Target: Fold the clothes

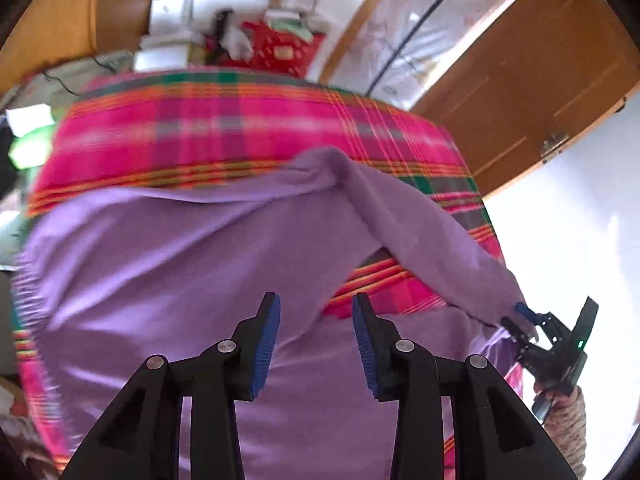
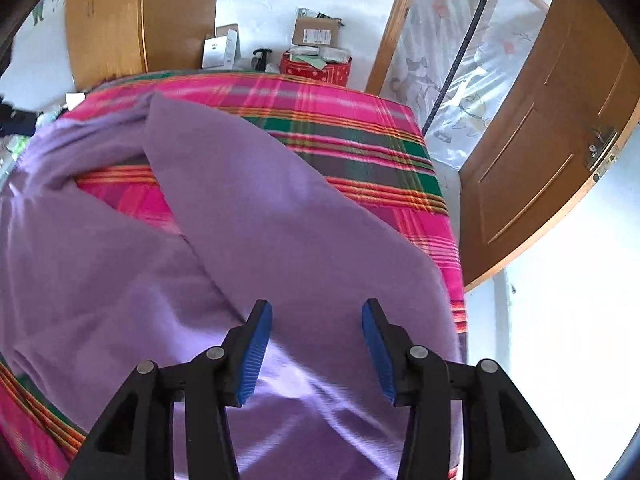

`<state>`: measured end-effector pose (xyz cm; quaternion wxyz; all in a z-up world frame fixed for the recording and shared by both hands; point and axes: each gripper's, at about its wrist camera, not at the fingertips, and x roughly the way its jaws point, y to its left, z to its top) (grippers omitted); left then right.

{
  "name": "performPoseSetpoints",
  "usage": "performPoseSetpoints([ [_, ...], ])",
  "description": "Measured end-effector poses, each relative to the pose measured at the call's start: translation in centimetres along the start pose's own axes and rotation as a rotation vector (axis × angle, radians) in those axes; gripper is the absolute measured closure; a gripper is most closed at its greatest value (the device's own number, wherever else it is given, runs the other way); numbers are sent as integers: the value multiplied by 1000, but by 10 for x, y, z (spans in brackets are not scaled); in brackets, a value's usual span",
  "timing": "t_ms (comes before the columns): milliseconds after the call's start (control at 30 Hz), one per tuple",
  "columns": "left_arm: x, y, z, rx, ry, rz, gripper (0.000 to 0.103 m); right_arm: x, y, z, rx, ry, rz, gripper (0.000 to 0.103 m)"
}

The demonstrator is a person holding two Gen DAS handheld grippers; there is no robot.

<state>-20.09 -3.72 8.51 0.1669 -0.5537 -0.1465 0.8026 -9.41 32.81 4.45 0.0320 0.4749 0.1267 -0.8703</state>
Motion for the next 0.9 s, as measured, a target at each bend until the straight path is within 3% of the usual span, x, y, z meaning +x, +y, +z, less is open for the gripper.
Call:
performPoseSetpoints([
  [167,51,-24,18,-78,65,-112,64,3,-7,-11,-53,-15,56,55],
  [333,91,-43,31,-103,125,-112,63,-2,-7,-17,-97,-39,82,55],
  [533,114,-42,33,-149,159,-121,63,-18,-6,-21,-86,-110,120,55],
  [667,127,-45,32,-178,171,-130,62,-14,-4,-20,-96,-107,162,55],
  [900,132,-52,38,-238,136,-175,59,-5,0,-27,-158,-80,111,60],
])
